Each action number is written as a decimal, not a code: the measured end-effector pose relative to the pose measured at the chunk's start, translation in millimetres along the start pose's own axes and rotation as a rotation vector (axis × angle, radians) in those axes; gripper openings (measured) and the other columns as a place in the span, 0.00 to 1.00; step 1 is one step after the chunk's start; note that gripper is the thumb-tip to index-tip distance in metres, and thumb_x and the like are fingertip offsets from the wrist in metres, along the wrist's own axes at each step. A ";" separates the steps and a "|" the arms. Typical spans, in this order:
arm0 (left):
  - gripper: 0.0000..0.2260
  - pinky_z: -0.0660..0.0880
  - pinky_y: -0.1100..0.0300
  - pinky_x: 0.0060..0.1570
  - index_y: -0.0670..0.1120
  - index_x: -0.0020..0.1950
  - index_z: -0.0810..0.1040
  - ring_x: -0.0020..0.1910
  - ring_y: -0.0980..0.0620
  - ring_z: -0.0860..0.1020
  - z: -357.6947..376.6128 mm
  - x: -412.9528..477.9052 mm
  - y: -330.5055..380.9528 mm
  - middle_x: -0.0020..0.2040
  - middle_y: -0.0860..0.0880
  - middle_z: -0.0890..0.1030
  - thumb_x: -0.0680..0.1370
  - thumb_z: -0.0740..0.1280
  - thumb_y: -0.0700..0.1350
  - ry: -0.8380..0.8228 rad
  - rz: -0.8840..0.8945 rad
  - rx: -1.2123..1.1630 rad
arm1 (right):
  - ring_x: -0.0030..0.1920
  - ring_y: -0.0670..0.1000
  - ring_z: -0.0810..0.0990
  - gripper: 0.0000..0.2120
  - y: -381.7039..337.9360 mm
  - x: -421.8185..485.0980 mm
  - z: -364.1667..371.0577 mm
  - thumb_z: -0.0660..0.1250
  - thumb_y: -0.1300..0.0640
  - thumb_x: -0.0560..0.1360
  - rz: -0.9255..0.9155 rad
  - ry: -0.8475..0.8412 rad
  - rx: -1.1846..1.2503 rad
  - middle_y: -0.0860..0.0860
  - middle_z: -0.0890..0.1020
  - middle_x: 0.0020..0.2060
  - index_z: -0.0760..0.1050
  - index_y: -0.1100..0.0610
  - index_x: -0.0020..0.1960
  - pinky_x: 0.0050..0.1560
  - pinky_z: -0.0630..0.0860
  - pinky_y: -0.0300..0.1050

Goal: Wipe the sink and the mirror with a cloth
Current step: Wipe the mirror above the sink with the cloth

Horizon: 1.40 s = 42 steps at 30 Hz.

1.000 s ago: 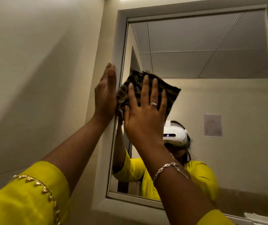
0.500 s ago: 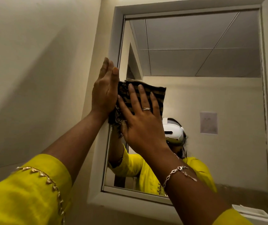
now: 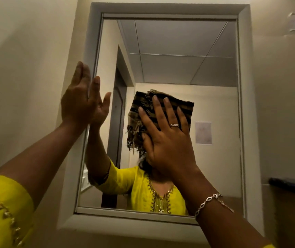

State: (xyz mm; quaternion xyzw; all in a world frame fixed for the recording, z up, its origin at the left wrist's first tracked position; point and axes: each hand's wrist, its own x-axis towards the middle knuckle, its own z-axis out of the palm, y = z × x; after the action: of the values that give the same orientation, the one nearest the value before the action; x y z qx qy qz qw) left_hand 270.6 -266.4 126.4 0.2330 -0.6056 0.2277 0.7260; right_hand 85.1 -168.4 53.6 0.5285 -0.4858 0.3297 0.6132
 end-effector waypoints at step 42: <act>0.18 0.57 0.82 0.60 0.36 0.68 0.65 0.70 0.45 0.65 -4.9 -6.8 -0.7 0.70 0.37 0.66 0.82 0.52 0.42 0.064 -0.092 -0.346 | 0.74 0.61 0.53 0.27 -9.9 -44.1 -3.6 0.49 0.47 0.77 0.475 0.036 -0.134 0.60 0.57 0.74 0.56 0.52 0.75 0.70 0.48 0.58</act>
State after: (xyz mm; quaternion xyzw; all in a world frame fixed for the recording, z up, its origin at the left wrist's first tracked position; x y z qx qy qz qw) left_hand 273.7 -264.2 118.9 0.1246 -0.6013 0.0937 0.7837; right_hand 81.4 -162.3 8.9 0.3516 -0.6063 0.4408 0.5608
